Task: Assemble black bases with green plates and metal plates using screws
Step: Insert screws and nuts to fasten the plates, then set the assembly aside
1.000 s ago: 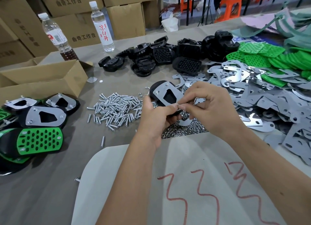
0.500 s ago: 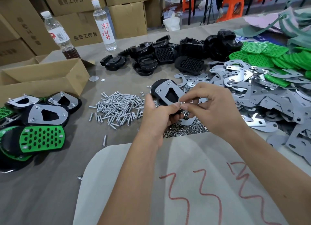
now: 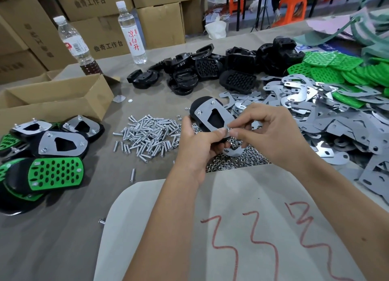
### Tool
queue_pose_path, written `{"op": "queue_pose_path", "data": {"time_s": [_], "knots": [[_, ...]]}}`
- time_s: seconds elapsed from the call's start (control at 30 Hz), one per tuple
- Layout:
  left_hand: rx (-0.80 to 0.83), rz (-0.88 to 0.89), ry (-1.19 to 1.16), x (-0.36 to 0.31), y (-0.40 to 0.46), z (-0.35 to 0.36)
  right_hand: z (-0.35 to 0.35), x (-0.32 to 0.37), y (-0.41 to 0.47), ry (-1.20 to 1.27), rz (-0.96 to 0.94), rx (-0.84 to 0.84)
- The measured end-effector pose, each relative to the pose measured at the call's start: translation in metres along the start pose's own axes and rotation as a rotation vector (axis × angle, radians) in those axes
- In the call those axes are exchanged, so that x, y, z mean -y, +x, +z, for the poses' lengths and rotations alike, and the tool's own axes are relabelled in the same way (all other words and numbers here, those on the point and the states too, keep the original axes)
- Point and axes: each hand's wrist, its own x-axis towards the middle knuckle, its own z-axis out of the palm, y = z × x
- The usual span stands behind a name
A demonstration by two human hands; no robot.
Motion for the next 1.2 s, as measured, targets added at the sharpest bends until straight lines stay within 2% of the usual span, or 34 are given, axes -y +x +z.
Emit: {"op": "queue_pose_path", "data": {"time_s": [0.2, 0.37, 0.93, 1.2], "knots": [[0.008, -0.014, -0.017, -0.003, -0.001, 0.001, 0.007, -0.002, -0.002, -0.062, -0.081, -0.064], [0.015, -0.024, -0.028, -0.004, -0.003, 0.001, 0.009, -0.005, -0.001, -0.075, -0.060, -0.092], [0.056, -0.049, 0.043, -0.006, -0.003, 0.000, -0.011, 0.001, 0.002, 0.001, -0.020, 0.136], [0.054, -0.048, 0.074, -0.006, -0.003, 0.002, -0.009, 0.000, 0.000, -0.066, -0.058, 0.069]]}}
